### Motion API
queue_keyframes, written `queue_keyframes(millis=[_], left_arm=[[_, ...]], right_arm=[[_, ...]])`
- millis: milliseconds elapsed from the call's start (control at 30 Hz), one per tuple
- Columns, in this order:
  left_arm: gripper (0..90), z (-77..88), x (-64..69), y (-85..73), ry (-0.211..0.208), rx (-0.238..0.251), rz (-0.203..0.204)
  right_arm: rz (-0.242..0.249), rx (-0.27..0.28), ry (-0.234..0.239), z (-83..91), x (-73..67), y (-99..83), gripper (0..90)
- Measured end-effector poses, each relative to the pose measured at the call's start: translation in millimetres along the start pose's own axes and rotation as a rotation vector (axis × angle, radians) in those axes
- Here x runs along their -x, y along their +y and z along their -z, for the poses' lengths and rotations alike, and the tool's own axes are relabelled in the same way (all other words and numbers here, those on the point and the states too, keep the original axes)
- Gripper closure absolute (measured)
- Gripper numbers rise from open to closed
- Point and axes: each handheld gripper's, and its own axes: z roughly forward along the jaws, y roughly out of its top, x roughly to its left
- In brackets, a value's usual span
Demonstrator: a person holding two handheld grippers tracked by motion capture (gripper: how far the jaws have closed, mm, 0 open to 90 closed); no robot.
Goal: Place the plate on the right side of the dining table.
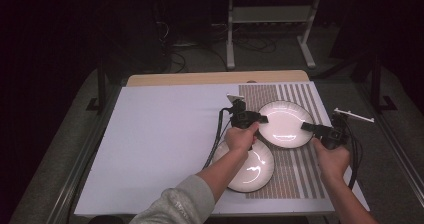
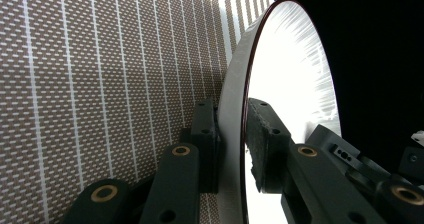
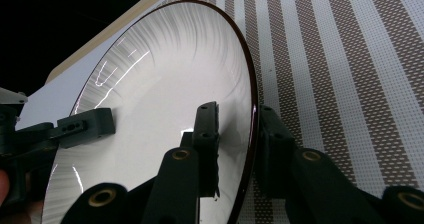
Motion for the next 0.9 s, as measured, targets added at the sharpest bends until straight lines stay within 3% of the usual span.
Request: queue_keyframes(millis=[900], left_arm=[[69.5, -16.4, 6.7, 4.8, 0.102, -0.066, -0.057]], right_arm=[[-0.008, -0.028, -0.024, -6.8, 12.1, -0.6, 73.7]])
